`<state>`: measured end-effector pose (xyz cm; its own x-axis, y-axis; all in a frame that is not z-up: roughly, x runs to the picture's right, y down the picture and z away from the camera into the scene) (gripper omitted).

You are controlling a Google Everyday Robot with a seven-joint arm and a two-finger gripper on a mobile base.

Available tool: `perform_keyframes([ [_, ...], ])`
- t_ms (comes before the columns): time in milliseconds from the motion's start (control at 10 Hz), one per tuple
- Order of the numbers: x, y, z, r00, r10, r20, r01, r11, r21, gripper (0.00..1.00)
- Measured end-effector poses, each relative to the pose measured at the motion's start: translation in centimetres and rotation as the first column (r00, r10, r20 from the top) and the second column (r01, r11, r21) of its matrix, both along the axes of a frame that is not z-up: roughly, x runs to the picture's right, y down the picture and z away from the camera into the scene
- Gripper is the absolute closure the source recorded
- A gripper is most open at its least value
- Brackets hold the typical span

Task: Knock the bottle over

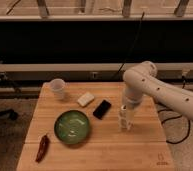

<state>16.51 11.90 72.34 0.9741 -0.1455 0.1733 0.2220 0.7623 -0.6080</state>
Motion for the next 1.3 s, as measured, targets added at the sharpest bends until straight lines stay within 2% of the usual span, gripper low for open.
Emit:
perform_keyframes([
  [1300, -0.34, 0.09, -0.02, 1.000, -0.015, 0.023, 0.016, 0.9998, -0.014, 1.00],
])
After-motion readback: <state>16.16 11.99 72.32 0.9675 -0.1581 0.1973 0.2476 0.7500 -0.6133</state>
